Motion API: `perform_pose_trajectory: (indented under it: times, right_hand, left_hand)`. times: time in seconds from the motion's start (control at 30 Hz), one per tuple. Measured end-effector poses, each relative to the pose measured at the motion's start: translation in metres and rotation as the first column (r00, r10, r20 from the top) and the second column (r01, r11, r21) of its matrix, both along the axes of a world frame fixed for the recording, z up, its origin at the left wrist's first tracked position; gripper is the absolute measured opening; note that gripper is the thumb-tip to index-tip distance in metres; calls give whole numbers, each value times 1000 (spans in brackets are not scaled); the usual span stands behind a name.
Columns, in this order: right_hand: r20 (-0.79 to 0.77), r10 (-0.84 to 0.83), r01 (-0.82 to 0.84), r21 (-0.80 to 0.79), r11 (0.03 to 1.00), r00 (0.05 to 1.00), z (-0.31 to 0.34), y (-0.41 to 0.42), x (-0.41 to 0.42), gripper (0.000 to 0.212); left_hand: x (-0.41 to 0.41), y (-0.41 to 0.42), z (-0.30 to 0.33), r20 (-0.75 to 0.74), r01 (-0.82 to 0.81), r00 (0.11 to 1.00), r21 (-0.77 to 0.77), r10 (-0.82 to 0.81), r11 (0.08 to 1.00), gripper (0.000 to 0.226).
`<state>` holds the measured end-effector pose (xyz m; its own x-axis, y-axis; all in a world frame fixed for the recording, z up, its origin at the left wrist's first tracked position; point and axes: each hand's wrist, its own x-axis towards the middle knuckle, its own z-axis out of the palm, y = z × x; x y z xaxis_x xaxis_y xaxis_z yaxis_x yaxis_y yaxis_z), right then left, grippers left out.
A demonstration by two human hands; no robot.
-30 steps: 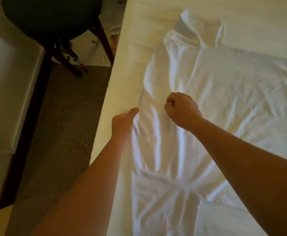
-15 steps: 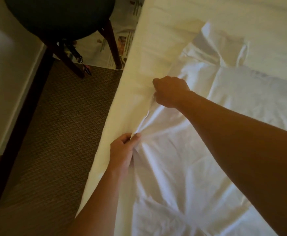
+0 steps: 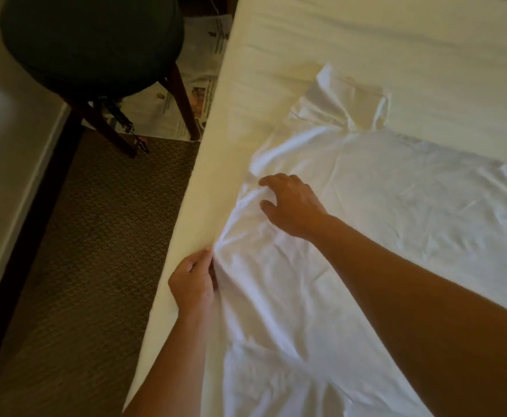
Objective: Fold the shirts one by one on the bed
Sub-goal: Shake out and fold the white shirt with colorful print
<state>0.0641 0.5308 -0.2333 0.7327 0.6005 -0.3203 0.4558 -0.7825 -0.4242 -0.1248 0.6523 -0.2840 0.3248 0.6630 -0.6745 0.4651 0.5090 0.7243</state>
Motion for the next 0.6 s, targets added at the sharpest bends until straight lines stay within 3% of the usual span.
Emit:
perform_pose_trajectory:
  times: [0.07, 0.2, 0.3, 0.43, 0.5, 0.6]
  right_hand:
    - [1, -28, 28, -35, 999, 1000, -1, -27, -21, 46]
    - [16, -113, 114, -90, 989, 993, -2, -90, -71, 44]
    - [-6, -172, 170, -144, 975, 985, -2, -143, -113, 44]
    - [-9, -193, 189, -165, 968, 981, -7, -206, -163, 43]
    - [6, -189, 187, -180, 966, 982, -8, -235, -184, 43]
    - [9, -197, 195, -186, 963, 980, -6, -286, -218, 49]
  left_hand:
    - [-9, -6, 14, -49, 124, 991, 20, -123, 992, 26]
    - [-34, -16, 29, -205, 426, 892, 76, -404, 902, 39]
    - [-54, -28, 35, -315, 471, 856, 150, -410, 869, 24]
    - [-66, -57, 48, -417, 468, 857, 385, -302, 795, 10]
    - [-72, -84, 52, -561, 625, 760, 495, -326, 604, 35]
    - [-83, -139, 55, -687, 824, 539, 550, -487, 136, 49]
